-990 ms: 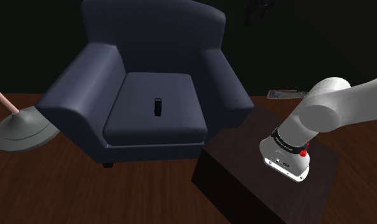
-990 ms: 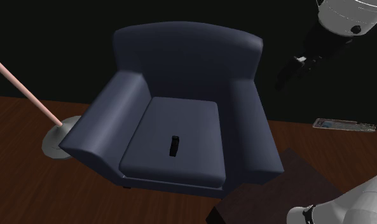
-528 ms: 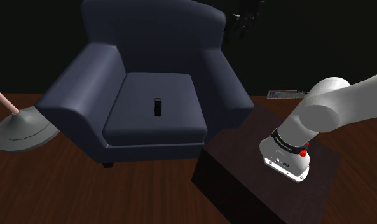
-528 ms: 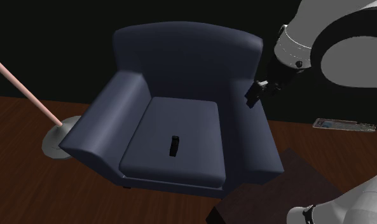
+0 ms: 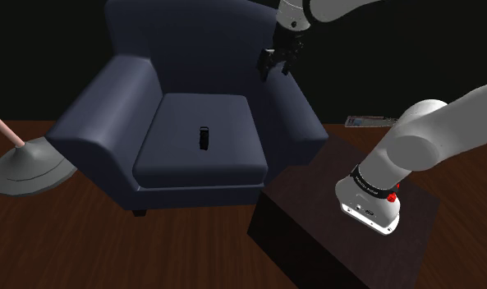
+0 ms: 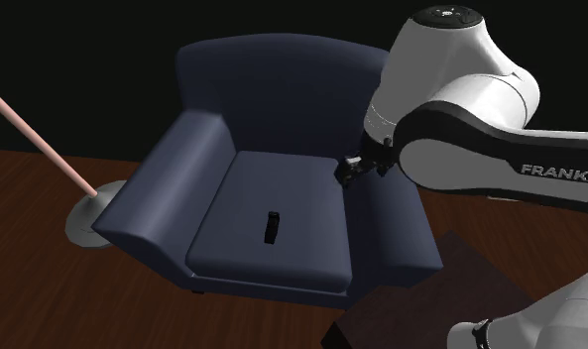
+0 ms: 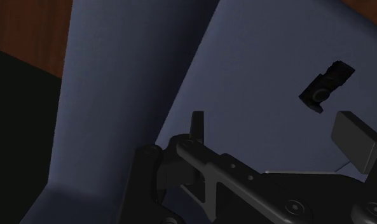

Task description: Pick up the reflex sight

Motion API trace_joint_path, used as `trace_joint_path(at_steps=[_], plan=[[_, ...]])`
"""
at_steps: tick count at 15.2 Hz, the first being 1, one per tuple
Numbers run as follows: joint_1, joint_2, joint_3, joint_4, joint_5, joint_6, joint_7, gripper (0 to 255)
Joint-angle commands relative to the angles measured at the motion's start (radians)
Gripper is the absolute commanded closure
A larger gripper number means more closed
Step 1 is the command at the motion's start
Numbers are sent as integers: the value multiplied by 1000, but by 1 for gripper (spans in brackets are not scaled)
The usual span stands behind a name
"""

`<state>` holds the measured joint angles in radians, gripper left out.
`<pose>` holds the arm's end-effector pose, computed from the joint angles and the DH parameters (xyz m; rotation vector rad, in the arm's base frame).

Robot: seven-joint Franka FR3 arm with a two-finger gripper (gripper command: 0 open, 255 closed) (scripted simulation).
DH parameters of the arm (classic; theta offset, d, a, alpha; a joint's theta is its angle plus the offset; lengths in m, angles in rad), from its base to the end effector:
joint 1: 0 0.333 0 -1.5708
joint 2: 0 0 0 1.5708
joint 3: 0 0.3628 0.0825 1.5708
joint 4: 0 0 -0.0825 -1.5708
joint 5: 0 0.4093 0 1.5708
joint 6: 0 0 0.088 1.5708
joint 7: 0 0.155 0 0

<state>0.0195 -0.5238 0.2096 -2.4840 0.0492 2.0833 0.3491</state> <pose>0.3958 0.0993 0.4614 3.0985 -0.2534 0.1969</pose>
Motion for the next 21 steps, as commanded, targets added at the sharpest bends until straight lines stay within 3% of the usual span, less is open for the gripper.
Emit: trace_joint_path(at_steps=[1, 7, 12, 16, 21], plan=[[-2, 65, 36, 2, 1, 58, 59, 0], [-20, 282, 131, 47, -42, 207, 238, 0], [-33, 489, 187, 127, -142, 303, 416, 0], [-13, 663, 194, 217, -250, 351, 568, 0], [51, 875, 155, 362, -364, 379, 728, 0]])
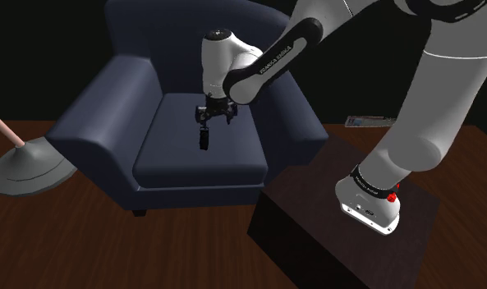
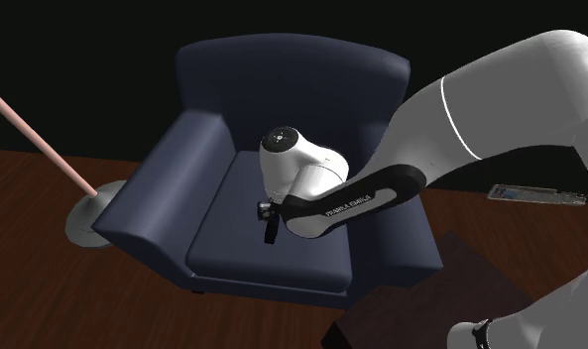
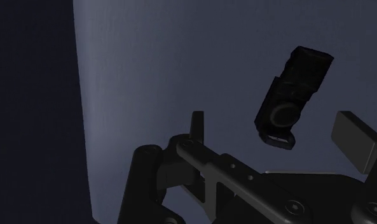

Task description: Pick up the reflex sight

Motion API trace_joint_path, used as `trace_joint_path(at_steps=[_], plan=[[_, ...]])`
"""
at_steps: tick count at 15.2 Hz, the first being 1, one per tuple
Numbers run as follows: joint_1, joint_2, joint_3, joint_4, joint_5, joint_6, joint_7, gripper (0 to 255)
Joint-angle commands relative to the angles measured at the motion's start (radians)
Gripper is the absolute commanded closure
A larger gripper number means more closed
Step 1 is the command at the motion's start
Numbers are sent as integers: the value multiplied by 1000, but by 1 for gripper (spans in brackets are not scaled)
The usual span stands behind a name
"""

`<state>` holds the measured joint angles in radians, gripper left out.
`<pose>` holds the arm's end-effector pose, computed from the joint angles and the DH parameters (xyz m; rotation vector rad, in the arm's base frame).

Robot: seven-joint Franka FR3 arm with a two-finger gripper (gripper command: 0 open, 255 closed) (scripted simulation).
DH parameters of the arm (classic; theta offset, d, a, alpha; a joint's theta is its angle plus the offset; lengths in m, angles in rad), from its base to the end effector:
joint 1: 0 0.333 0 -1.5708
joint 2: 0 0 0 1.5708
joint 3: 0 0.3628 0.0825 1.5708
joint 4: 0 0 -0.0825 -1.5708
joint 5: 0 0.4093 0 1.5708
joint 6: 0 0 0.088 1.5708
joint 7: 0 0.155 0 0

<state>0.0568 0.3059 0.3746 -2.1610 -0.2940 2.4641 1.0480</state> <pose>0.5469 0.2431 0.2432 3.0388 -0.6262 0.1131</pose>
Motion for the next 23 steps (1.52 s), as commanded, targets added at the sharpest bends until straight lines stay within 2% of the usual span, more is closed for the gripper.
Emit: trace_joint_path(at_steps=[1, 5, 15, 16, 23], plan=[[29, 86, -20, 72, -37, 1, 55, 0], [90, 249, -63, 215, -79, 1, 136, 0], [117, 336, -97, 238, -117, 64, 168, 0], [116, 335, -97, 236, -117, 64, 168, 255], [115, 334, -97, 234, -117, 66, 167, 255]])
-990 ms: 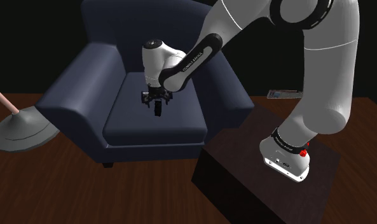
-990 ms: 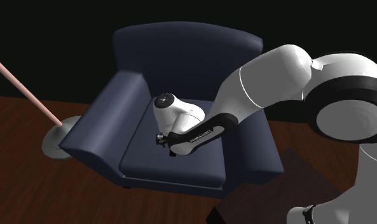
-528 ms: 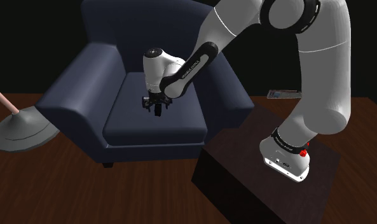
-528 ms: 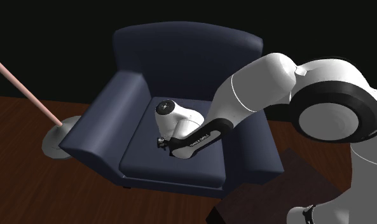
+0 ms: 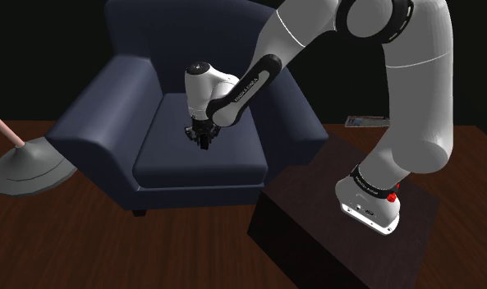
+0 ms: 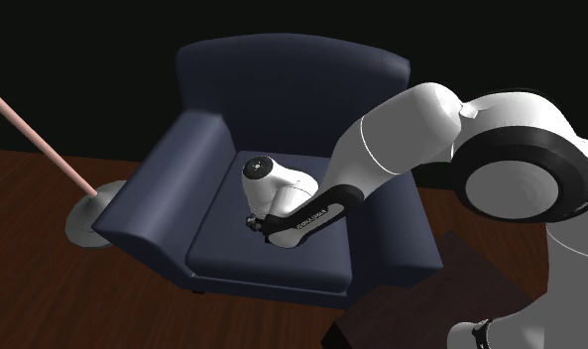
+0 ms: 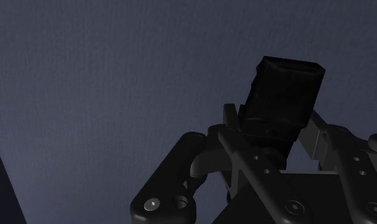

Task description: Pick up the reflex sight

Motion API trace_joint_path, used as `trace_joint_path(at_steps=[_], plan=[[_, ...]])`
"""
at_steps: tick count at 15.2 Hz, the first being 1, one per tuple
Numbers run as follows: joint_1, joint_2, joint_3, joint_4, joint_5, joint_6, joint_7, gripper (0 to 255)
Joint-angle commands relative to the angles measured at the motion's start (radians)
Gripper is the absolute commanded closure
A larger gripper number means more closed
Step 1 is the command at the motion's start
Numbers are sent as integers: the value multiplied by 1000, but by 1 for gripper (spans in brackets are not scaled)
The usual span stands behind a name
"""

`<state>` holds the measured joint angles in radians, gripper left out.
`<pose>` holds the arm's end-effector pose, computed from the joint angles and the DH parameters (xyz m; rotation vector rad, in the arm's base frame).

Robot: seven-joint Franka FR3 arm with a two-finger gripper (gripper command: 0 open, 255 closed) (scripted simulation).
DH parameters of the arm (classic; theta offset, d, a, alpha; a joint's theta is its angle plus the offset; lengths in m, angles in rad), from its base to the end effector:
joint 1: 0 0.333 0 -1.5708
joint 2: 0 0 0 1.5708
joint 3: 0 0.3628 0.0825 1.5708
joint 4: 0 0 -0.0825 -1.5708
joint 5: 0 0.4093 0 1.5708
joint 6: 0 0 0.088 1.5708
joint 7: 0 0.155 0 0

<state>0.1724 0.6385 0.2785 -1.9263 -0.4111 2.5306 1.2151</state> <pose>0.6005 0.2810 0.1339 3.0124 -0.7355 0.0917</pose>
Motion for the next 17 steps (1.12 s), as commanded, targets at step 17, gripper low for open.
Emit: trace_joint_path(at_steps=[17], plan=[[-43, -152, 60, -17, 77, -133, -58, 255]])
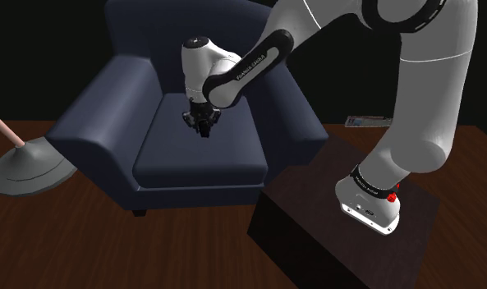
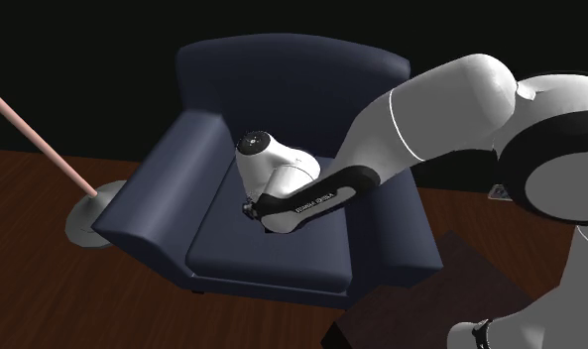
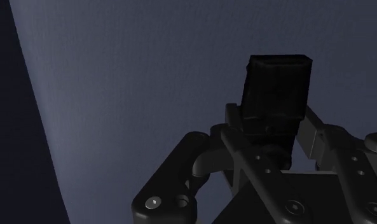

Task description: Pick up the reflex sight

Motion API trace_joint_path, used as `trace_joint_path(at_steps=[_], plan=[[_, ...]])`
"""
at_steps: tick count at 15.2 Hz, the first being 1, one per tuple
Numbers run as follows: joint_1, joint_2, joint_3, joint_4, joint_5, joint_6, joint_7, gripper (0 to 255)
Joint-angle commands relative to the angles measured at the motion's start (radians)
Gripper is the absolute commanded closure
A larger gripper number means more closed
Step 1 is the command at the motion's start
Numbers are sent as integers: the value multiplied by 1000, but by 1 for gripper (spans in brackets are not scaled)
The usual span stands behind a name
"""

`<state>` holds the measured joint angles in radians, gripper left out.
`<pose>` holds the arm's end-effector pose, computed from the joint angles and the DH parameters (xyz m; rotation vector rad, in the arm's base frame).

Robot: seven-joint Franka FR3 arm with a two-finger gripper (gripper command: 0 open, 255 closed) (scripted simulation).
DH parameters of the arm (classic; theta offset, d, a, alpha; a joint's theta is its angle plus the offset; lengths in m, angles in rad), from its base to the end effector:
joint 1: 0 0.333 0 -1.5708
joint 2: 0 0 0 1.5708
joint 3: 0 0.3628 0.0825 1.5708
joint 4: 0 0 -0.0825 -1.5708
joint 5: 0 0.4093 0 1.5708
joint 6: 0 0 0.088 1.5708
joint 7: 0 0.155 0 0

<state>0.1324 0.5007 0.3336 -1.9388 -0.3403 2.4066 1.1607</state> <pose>0.5993 0.2800 0.2111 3.0101 -0.7368 0.0888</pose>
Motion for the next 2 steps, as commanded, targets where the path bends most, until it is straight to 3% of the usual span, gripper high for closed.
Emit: trace_joint_path(at_steps=[1, 2], plan=[[-3, -16, 5, -5, 7, -10, -4, 255], [-3, -16, 5, -5, 7, -10, -4, 255]])
